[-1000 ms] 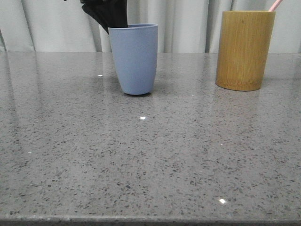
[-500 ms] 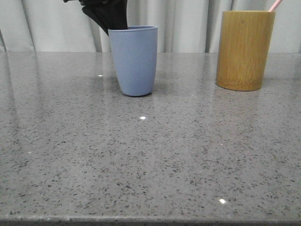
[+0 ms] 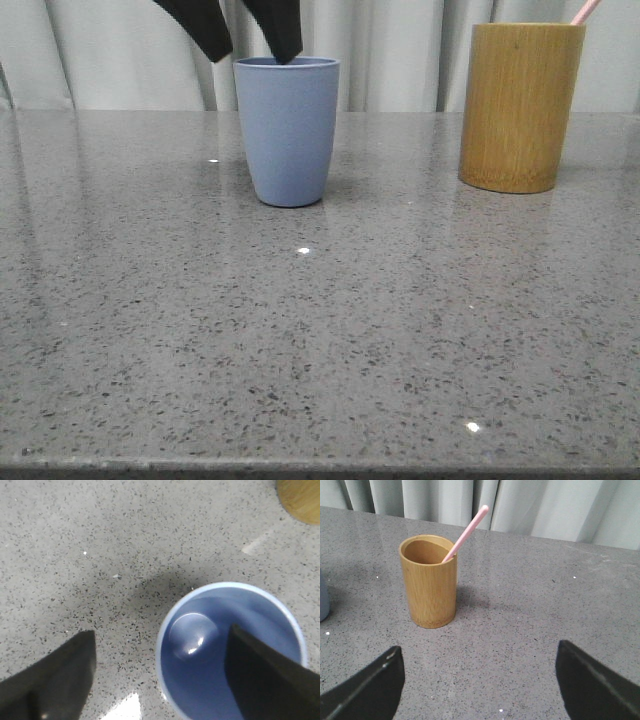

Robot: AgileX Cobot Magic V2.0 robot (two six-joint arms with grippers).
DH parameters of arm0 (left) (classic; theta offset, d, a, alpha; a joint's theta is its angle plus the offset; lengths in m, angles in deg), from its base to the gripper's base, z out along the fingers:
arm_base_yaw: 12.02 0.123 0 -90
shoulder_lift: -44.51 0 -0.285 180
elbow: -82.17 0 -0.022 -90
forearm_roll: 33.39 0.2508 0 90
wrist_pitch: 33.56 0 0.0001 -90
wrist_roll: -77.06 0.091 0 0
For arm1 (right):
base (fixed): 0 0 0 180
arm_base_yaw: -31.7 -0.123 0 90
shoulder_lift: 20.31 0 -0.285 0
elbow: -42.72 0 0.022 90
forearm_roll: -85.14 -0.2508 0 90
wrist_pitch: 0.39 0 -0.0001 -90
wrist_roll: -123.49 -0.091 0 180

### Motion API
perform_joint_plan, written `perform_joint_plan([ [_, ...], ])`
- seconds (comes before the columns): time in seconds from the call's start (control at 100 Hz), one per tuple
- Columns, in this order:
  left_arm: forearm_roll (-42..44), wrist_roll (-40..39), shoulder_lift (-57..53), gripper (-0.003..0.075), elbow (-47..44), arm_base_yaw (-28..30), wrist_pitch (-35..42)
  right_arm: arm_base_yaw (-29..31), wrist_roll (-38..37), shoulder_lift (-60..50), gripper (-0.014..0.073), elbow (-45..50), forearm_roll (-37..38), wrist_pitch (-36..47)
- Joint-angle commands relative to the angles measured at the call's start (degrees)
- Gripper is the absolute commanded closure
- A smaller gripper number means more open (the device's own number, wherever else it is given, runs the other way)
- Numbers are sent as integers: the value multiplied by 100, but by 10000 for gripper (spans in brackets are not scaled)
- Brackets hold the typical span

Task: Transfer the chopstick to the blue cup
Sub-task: 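Carry the blue cup toward the table center, set down, release, then reach the right gripper to the pink chopstick in the bamboo cup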

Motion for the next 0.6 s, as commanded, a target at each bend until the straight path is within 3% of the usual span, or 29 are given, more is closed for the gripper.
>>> perform_joint_plan([
  [0.0,-71,-68,-330,151,411,-40,-83,16,-2,92,-20,-174,36,427],
  [0.28,395,-244,-791,152,607,90,-1,16,-2,92,-20,-174,36,385],
  [0.59,484,-483,-1525,152,383,1149,178,16,-2,92,-20,-174,36,297],
])
